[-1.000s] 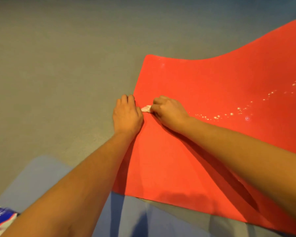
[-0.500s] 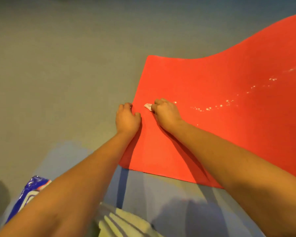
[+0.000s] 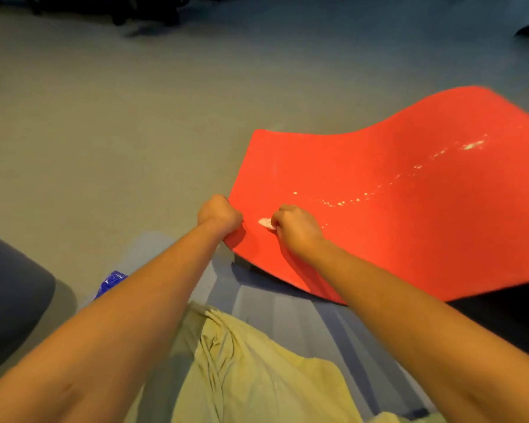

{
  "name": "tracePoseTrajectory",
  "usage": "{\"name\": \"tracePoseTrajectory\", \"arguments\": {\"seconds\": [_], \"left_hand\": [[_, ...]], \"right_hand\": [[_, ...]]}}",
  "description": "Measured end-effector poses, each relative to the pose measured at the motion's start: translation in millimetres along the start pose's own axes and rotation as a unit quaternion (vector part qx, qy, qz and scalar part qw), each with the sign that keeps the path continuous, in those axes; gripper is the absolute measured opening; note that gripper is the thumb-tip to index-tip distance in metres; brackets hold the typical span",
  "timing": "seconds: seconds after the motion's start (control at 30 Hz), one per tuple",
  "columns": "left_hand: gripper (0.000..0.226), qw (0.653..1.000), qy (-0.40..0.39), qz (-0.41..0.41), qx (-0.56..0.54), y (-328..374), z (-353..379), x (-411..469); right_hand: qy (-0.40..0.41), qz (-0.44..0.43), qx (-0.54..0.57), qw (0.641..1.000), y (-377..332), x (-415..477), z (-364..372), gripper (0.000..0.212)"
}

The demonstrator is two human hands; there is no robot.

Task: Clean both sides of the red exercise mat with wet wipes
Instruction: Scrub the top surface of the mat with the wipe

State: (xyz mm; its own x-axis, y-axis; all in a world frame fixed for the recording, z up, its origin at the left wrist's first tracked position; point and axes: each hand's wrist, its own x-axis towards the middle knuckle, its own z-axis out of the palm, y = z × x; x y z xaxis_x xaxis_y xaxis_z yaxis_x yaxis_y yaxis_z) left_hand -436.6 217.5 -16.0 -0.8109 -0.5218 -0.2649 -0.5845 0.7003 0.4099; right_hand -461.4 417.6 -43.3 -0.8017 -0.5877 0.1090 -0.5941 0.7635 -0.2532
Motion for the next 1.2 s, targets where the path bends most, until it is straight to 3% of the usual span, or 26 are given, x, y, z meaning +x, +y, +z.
{"name": "tracePoseTrajectory", "arguments": {"seconds": [0.27,0.4,0.53,0.63,0.7,0.77,0.87,1.0,1.13,1.2], "left_hand": [[0.042,0.996,0.026,-0.011,0.082,-96.7,-31.5,-11.3],[0.051,0.987,-0.058,-0.032,0.147,-110.4,-28.6,-11.3],[0.064,0.954,-0.151,-0.031,0.257,-106.5,-16.0,-7.6],[0.074,0.943,-0.118,0.005,0.312,-90.7,-7.3,1.1],[0.067,0.945,-0.107,0.093,0.295,-74.9,1.8,8.0],[0.055,0.947,-0.129,0.145,0.257,-62.9,10.7,13.3],[0.039,0.960,-0.100,0.135,0.224,-58.5,14.3,24.4],[0.056,0.953,-0.091,0.137,0.256,-49.4,14.8,33.3],[0.053,0.954,-0.092,0.115,0.259,-34.8,24.5,32.8],[0.068,0.959,-0.106,0.094,0.246,-34.9,33.2,29.8]], "right_hand": [[-0.074,-0.020,0.073,0.994,-48.8,-8.1,15.1,0.027],[-0.075,-0.043,0.112,0.990,-73.1,-7.9,39.9,0.019],[-0.062,-0.039,0.131,0.989,-79.9,4.7,53.2,0.019],[-0.054,-0.043,0.132,0.989,-76.6,9.6,66.6,0.018],[-0.058,-0.054,0.130,0.988,-74.7,8.8,73.8,0.014],[-0.067,-0.092,0.120,0.986,-74.1,3.0,77.6,0.010],[-0.066,-0.190,0.103,0.974,-67.1,-20.7,74.3,0.012],[-0.078,-0.294,0.086,0.949,-52.7,-27.8,67.8,0.011],[-0.054,-0.186,0.083,0.978,-34.3,22.8,73.7,0.012],[-0.039,-0.144,0.090,0.985,-31.4,32.6,76.5,0.014]]}}
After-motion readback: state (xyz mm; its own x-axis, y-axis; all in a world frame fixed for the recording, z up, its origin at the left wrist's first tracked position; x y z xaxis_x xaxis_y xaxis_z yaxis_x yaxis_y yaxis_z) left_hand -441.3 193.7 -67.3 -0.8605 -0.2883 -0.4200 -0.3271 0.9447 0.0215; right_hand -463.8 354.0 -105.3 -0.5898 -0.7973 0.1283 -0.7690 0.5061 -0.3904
